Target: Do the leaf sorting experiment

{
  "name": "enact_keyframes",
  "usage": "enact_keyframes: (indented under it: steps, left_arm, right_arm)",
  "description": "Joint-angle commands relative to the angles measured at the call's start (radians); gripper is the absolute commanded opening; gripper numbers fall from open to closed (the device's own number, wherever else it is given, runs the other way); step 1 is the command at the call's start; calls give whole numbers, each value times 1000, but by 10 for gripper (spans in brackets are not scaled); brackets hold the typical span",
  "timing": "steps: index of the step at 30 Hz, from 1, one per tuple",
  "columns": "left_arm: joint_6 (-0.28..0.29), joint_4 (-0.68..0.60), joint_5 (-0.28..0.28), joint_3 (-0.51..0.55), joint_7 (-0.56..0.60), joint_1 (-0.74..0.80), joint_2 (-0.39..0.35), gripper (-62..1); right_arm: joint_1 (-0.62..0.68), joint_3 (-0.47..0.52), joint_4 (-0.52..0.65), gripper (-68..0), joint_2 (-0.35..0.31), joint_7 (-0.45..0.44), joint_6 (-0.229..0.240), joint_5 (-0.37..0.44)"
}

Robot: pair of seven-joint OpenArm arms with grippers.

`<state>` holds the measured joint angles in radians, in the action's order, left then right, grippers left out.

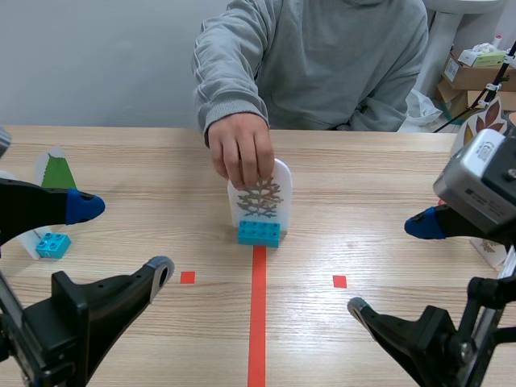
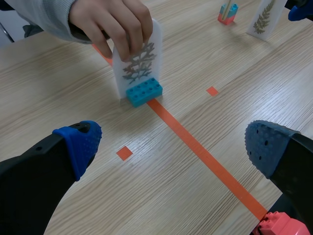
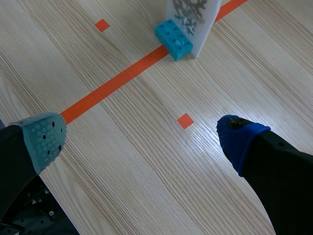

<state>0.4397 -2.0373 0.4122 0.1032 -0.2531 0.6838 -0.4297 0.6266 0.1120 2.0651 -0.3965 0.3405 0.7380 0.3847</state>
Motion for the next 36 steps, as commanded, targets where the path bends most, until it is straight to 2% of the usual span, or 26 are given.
enact_keyframes:
  steps: [1, 6, 12, 36]
  left_arm:
    - [1, -6, 10, 2, 16, -3, 2, 14]
    - [1, -6, 10, 2, 16, -3, 2, 14]
    - [1, -6, 10, 2, 16, -3, 2, 14]
    - [1, -6, 10, 2, 16, -3, 2, 14]
  right_arm:
    - [-11, 18, -2, -37, -13, -17, 8, 11]
    - [-6, 18, -2, -37, -8, -9, 8, 51]
    - [-6, 18, -2, -37, -8, -18, 8, 167]
    - [-6, 19, -3, -37, -8, 16, 8, 169]
